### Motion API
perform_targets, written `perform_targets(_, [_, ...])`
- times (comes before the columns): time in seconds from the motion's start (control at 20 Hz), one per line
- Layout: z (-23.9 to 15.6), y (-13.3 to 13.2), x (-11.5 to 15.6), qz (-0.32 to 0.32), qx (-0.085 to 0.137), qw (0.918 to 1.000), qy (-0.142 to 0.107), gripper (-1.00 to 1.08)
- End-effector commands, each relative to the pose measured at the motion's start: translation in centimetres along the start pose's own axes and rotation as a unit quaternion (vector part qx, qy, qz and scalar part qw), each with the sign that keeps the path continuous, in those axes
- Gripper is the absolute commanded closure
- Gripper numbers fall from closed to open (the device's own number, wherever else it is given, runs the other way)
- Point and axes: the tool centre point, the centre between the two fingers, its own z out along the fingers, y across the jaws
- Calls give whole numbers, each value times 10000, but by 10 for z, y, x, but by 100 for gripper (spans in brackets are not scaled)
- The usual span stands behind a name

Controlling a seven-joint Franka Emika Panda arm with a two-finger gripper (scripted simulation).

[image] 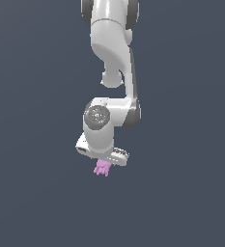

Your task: Pick up the object and move it to a goal position.

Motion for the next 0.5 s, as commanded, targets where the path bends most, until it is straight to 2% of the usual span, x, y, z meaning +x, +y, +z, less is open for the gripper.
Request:
perform_targets(0.0, [11,0,-1,5,-2,10000,-6,-92])
perform_targets(0.25, [37,1,-1,13,-3,10000,-4,-92])
perform_targets(0.45, [43,1,0,16,-3,10000,-3,-92])
